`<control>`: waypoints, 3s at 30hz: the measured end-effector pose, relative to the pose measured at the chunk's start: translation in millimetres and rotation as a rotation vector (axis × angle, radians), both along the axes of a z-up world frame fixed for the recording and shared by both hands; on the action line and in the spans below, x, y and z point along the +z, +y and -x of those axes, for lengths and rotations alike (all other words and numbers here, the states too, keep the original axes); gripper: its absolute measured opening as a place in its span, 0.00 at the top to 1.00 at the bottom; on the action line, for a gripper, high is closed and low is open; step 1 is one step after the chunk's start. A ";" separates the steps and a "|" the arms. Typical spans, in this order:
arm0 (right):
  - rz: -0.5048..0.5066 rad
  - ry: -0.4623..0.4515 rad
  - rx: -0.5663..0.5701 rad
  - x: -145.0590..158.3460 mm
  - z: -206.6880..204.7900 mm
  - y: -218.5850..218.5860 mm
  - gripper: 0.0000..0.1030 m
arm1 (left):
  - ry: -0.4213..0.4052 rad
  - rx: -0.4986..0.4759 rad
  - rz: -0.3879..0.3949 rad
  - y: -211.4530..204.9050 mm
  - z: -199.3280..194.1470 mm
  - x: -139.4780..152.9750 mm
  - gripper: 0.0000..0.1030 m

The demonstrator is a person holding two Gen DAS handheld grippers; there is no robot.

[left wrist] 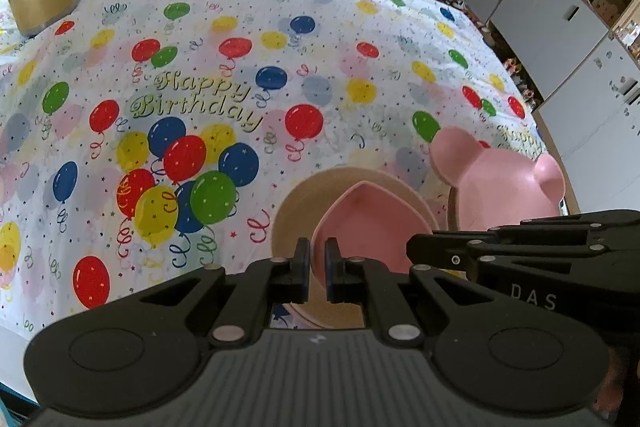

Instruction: Organize plates and bowls

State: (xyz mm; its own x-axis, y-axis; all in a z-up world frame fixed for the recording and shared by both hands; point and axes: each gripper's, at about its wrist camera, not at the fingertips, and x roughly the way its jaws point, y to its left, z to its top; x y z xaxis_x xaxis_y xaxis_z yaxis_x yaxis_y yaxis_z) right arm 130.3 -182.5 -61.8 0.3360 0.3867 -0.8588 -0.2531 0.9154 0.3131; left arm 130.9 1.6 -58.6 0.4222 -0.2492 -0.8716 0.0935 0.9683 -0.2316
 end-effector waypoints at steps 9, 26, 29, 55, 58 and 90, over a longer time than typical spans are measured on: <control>0.028 0.006 0.010 -7.5 -3.4 6.4 0.93 | 0.031 -0.011 -0.028 -2.3 -8.1 -15.3 0.93; 0.049 0.002 0.035 -3.0 -3.6 15.8 0.79 | 0.063 -0.037 -0.016 0.1 -17.1 -20.6 0.93; 0.033 -0.012 0.030 2.4 -2.8 12.5 0.76 | 0.049 -0.038 -0.013 0.7 -15.5 -17.7 0.93; 0.028 -0.257 0.100 49.8 44.8 -7.5 0.33 | -0.136 0.034 -0.026 -1.7 33.9 34.5 0.90; 0.033 -0.283 0.104 52.7 50.3 -8.4 0.26 | -0.138 0.041 -0.023 0.7 37.2 36.0 0.89; 0.023 0.088 -0.365 -20.9 9.5 -12.1 0.49 | 0.095 -0.102 0.023 42.4 -18.5 -35.3 0.27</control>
